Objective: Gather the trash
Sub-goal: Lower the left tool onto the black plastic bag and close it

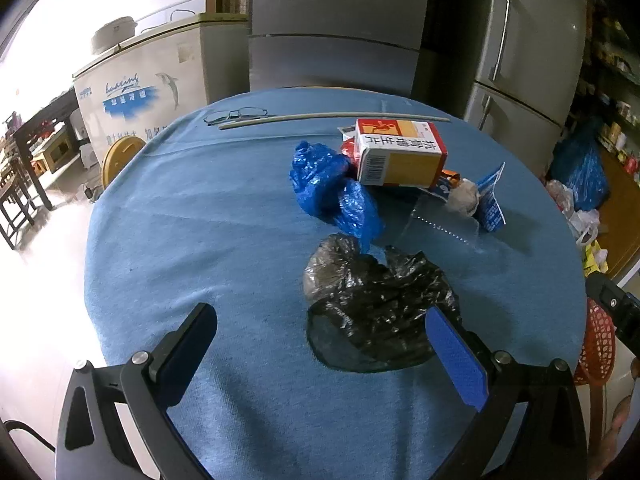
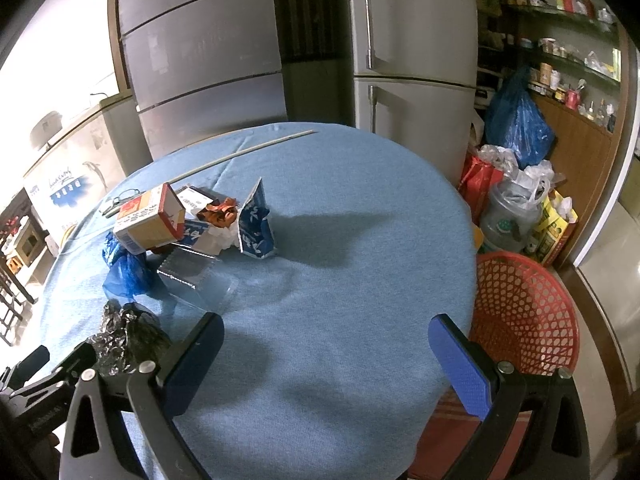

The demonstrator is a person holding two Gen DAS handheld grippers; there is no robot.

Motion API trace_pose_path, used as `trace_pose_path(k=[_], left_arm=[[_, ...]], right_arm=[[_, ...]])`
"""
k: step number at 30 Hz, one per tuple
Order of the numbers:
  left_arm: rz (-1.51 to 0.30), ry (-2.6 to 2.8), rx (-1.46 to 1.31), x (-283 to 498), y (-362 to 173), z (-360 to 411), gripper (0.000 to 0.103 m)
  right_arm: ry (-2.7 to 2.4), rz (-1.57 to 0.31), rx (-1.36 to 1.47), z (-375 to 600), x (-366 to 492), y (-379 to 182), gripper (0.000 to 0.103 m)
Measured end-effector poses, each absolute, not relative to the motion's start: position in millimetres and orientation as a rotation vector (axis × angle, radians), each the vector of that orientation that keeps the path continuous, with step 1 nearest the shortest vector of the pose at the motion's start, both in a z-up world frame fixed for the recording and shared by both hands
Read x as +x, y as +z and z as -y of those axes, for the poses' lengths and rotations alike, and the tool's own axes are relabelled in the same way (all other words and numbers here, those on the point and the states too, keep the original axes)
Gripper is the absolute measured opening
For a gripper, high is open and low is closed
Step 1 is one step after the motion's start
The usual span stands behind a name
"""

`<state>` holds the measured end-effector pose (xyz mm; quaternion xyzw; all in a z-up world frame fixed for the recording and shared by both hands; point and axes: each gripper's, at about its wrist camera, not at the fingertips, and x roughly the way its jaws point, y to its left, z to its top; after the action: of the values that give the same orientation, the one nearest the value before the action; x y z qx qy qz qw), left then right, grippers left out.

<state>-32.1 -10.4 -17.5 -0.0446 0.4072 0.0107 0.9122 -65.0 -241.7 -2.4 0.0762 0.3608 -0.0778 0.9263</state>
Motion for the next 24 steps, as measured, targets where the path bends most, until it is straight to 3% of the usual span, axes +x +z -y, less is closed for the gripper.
trace_pose_path(k=[15,24], left_arm=[[-0.871,-0.048,-0.095,-41,-30,12,0.103],[-0.91,-0.007,-0.019,16,-47,34,0.103]], right_arm=[[-0.121,-0.782,0.189,244,-61,-23,0.103],[-0.109,-0.796,0.21,249,-58,-31,0.103]])
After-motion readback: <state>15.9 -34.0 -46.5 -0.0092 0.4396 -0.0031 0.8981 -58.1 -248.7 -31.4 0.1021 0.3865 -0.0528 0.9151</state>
